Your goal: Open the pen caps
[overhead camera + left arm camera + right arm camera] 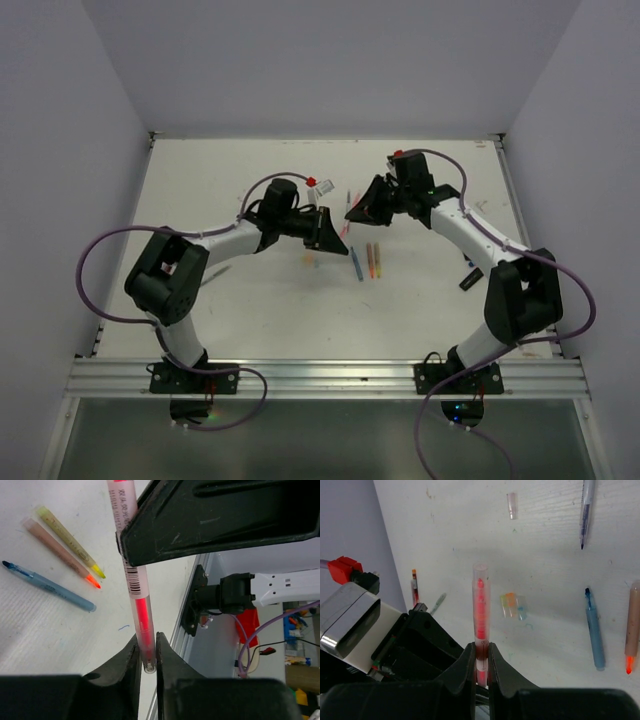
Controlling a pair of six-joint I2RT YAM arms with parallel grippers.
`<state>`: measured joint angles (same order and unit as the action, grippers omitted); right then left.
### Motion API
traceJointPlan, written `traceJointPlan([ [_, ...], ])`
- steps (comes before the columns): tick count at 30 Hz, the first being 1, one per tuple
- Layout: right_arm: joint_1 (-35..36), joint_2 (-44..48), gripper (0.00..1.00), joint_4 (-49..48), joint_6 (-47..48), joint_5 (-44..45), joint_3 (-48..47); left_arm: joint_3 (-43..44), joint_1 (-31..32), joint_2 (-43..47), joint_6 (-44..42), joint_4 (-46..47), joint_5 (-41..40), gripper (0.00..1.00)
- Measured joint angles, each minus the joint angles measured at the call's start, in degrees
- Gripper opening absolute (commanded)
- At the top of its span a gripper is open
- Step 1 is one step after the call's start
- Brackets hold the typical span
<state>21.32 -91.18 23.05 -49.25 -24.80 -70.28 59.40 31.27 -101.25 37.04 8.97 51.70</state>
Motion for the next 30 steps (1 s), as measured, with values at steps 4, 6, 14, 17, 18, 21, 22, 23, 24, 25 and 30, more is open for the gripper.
traceJointPlan([
  [4,-0.1,-1.0,0.00,-1.2,0.4,-1.1,-0.1,0.1,-0.6,-1.0,1.8,1.3,1.8,0.00],
  [6,-0.2,-1.4,0.00,-2.7,0.7,-2.1,-0.1,-0.4,-1.5,-1.4,3.8,3.9,3.8,0.00],
  [14,-0.2,-4.2,0.00,-21.2,1.3,-14.5,3.0,-10.6,-5.2,-0.7,20.7,31.5,9.6,0.00],
  [17,0.0,-6.3,0.00,-32.7,-2.6,-20.8,5.0,-15.2,-5.9,-0.3,30.2,44.9,9.5,0.00],
  [18,0.0,-7.1,0.00,-37.0,-4.5,-22.9,5.6,-16.3,-6.2,-0.2,33.2,48.5,9.5,0.00],
  [21,0.0,-10.4,0.00,-49.7,-10.9,-28.1,6.4,-17.4,-6.7,0.4,37.5,53.9,9.3,0.00],
  [22,0.0,-11.4,0.00,-53.3,-12.9,-29.4,6.4,-17.7,-6.9,0.8,38.4,55.0,9.2,0.00],
  [23,0.1,-12.2,0.00,-56.0,-14.4,-30.4,6.4,-18.1,-7.2,1.4,38.6,55.3,9.1,0.00],
  [24,0.2,-12.6,0.00,-58.3,-15.7,-29.6,6.4,-18.5,-7.3,2.0,38.5,55.3,10.5,0.00],
  [25,0.1,-12.8,0.00,-60.2,-16.4,-28.5,6.3,-19.0,-7.1,2.9,37.6,54.9,11.8,0.00],
  [30,-0.7,-12.3,0.00,-55.7,-11.9,-24.0,6.0,-18.6,-6.8,11.2,24.2,40.6,14.4,0.00],
])
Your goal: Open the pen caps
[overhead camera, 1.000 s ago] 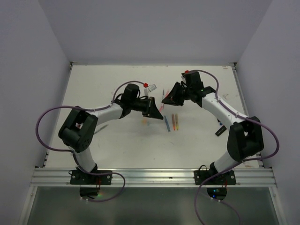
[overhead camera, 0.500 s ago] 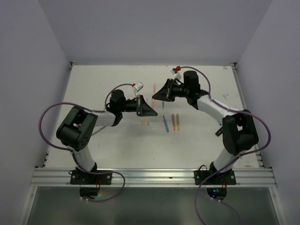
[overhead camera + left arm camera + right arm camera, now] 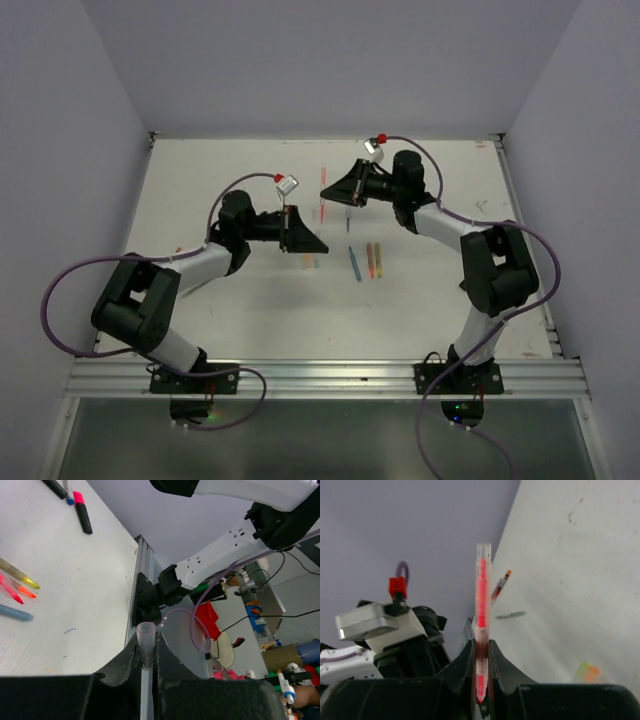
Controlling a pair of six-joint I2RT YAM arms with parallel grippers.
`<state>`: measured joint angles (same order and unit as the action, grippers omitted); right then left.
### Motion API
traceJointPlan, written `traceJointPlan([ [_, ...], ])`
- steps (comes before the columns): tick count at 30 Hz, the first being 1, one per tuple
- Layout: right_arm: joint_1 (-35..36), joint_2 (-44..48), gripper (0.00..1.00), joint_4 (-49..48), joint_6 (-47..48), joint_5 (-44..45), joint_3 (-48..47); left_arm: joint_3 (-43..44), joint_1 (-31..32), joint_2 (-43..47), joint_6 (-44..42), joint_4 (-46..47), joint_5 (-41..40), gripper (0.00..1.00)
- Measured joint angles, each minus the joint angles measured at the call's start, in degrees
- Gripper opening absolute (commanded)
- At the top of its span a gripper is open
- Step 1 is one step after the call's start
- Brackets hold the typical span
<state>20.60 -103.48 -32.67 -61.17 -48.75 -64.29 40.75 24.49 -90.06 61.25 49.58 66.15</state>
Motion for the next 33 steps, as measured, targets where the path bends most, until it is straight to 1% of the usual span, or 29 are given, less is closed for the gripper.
traceJointPlan([
  [3,0.3,0.6,0.00,6.6,4.5,1.4,-0.7,1.2,-0.4,2.0,-6.8,-8.1,-0.3,0.00],
  [6,0.9,2.0,0.00,11.6,7.6,4.1,-0.7,1.1,-0.6,2.1,-10.3,-13.6,-1.2,0.00],
  [8,1.1,3.2,0.00,15.4,9.9,7.2,-0.9,1.3,-0.6,2.1,-13.7,-18.1,-3.0,0.00],
  [9,1.1,3.5,0.00,18.5,11.2,8.6,-1.8,1.9,-0.9,2.1,-15.8,-22.1,-4.5,0.00],
  [12,1.1,1.5,0.00,33.1,17.7,14.6,-10.4,6.5,-1.8,1.1,-23.3,-36.7,-13.0,0.00],
  [15,1.0,-4.3,0.00,46.9,24.6,21.2,-23.3,14.1,-2.7,-1.8,-28.5,-47.7,-22.8,0.00],
  [17,0.8,-7.9,0.00,53.2,28.0,24.5,-29.5,20.2,-3.1,-5.4,-31.2,-53.5,-30.0,0.00],
  [21,-0.2,-12.7,0.00,61.9,31.9,29.7,-33.4,27.5,-3.2,-11.9,-33.5,-59.4,-39.7,0.00],
  [25,-1.8,-16.7,0.00,66.7,33.7,33.1,-33.7,31.5,-3.2,-18.0,-34.1,-63.1,-45.7,0.00],
  [28,-2.9,-19.0,0.00,68.5,34.5,34.2,-33.7,33.7,-3.1,-21.6,-34.4,-65.0,-48.2,0.00],
  [33,-4.2,-21.4,0.00,68.8,35.3,34.4,-34.2,39.1,-3.2,-26.5,-34.6,-67.2,-49.4,0.02],
])
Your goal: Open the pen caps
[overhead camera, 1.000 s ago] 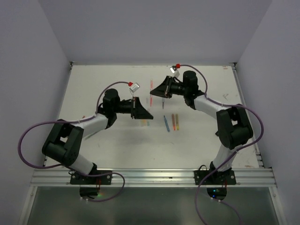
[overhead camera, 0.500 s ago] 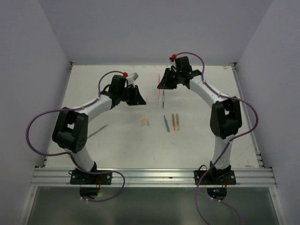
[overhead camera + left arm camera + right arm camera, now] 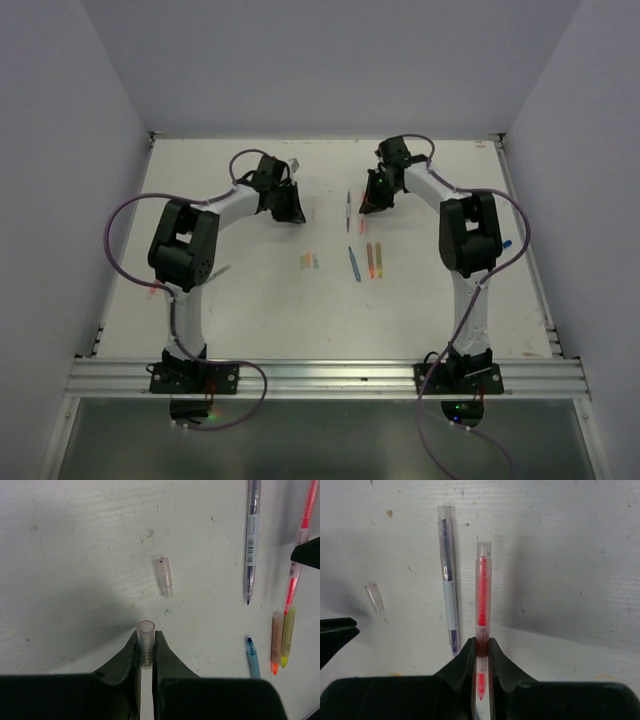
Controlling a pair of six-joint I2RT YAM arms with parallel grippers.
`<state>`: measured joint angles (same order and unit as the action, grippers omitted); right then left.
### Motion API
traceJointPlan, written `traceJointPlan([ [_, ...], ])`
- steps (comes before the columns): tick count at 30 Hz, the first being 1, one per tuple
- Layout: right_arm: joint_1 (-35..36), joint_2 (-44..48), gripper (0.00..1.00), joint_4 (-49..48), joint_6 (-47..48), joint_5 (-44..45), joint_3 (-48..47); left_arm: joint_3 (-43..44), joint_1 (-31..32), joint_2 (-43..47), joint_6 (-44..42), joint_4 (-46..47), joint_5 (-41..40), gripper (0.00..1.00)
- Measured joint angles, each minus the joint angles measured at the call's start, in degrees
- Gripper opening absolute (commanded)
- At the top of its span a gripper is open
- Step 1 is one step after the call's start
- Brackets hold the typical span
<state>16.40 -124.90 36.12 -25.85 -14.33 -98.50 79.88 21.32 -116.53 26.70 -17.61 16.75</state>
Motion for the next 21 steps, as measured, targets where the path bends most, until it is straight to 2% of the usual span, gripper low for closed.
traceJointPlan([
  [7,-0.4,-3.8,0.00,-0.7,0.0,-0.4,-2.8,5.6,0.0,-4.3,-0.6,-1.2,-0.1,0.09],
  [16,-0.4,-6.1,0.00,-1.3,-0.4,-1.7,-4.5,5.7,0.0,-5.5,-0.3,-1.5,0.2,0.22],
  [17,-0.4,-6.1,0.00,-1.4,-0.4,-1.7,-4.6,5.7,0.0,-5.5,-0.3,-1.5,0.3,0.26],
  [21,-0.4,-6.2,0.00,-1.4,-0.4,-1.8,-4.6,5.7,0.0,-5.5,-0.2,-1.2,0.7,0.34],
])
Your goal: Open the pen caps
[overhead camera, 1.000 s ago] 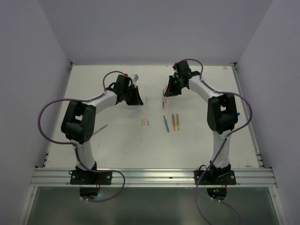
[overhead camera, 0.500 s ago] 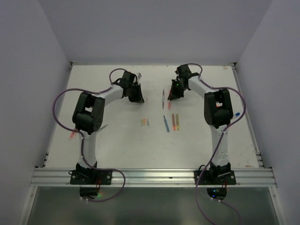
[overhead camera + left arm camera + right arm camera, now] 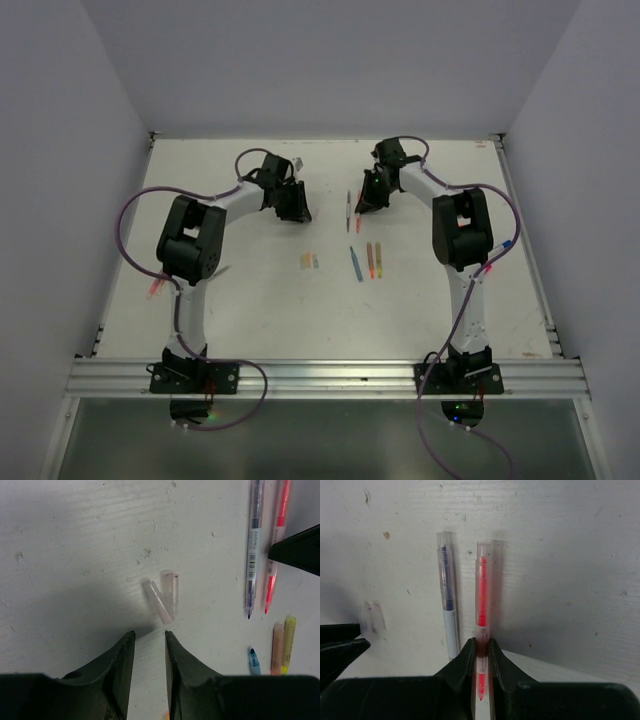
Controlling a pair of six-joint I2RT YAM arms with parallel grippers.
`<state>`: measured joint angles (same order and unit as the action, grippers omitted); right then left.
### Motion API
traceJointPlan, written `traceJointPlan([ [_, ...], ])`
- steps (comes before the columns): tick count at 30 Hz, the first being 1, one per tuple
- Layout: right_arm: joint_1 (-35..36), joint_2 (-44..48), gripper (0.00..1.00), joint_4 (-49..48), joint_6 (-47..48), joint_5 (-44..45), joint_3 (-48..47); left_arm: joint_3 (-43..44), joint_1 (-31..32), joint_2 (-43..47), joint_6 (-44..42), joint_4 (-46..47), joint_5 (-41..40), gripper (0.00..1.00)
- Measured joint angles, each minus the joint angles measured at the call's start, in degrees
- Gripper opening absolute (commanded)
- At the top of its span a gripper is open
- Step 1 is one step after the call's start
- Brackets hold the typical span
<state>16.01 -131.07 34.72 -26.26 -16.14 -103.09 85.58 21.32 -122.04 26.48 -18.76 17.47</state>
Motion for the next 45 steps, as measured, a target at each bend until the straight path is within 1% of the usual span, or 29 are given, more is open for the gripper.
traceJointPlan([
  [4,0.0,-0.2,0.00,-0.1,0.0,-0.3,-0.1,-0.8,0.0,0.3,0.1,1.1,0.3,0.38],
  [7,0.0,-0.3,0.02,-0.1,0.0,-0.8,-0.2,-1.5,0.0,0.8,0.1,1.7,0.3,0.39],
  [14,0.0,-1.3,0.09,-0.1,0.0,-1.7,-1.6,-2.9,-0.2,1.6,0.1,2.5,0.3,0.42],
  [15,0.0,-1.4,0.11,-0.2,0.0,-1.8,-1.8,-3.0,-0.3,1.8,0.1,2.6,0.3,0.42],
  [16,0.0,-1.6,0.16,-0.1,0.0,-1.9,-1.9,-3.1,-0.4,1.8,0.1,2.6,0.3,0.43],
  [18,0.0,-1.7,0.19,0.0,0.0,-2.2,-2.2,-3.2,-0.5,1.9,0.1,2.7,0.3,0.43],
  [19,0.0,-1.7,0.23,0.0,0.0,-2.3,-2.2,-3.3,-0.6,2.0,0.1,2.7,0.3,0.43],
  [22,0.0,-1.7,0.27,0.1,0.2,-2.7,-2.4,-3.7,-0.7,2.3,0.1,2.7,0.3,0.44],
  [23,0.0,-1.7,0.31,0.2,0.3,-2.9,-2.4,-3.8,-0.7,2.4,0.1,2.7,0.2,0.45],
  [25,0.0,-1.7,0.33,0.4,0.4,-3.0,-2.7,-4.0,-0.8,2.6,0.1,2.7,0.0,0.45],
  [26,0.0,-1.7,0.36,0.5,0.5,-3.0,-2.8,-4.1,-0.8,2.7,0.1,2.6,-0.1,0.46],
  [34,0.0,-1.0,0.43,1.4,0.7,-1.6,-2.7,-6.0,-1.2,4.7,-0.1,1.5,-1.2,0.47],
  [37,-0.9,2.3,0.44,2.6,-0.3,2.1,-0.1,-7.8,-1.3,6.9,-0.5,1.0,-1.7,0.47],
  [39,-2.7,6.4,0.45,3.7,-1.6,5.1,2.8,-9.7,-1.4,9.5,-0.8,0.7,-1.9,0.48],
  [41,-5.8,11.8,0.44,4.6,-2.9,8.2,6.6,-11.6,-1.4,12.6,-1.1,0.8,-1.9,0.50],
  [45,-14.4,21.9,0.44,6.1,-4.3,15.0,12.6,-15.2,-1.4,19.5,-1.9,1.4,-1.5,0.52],
])
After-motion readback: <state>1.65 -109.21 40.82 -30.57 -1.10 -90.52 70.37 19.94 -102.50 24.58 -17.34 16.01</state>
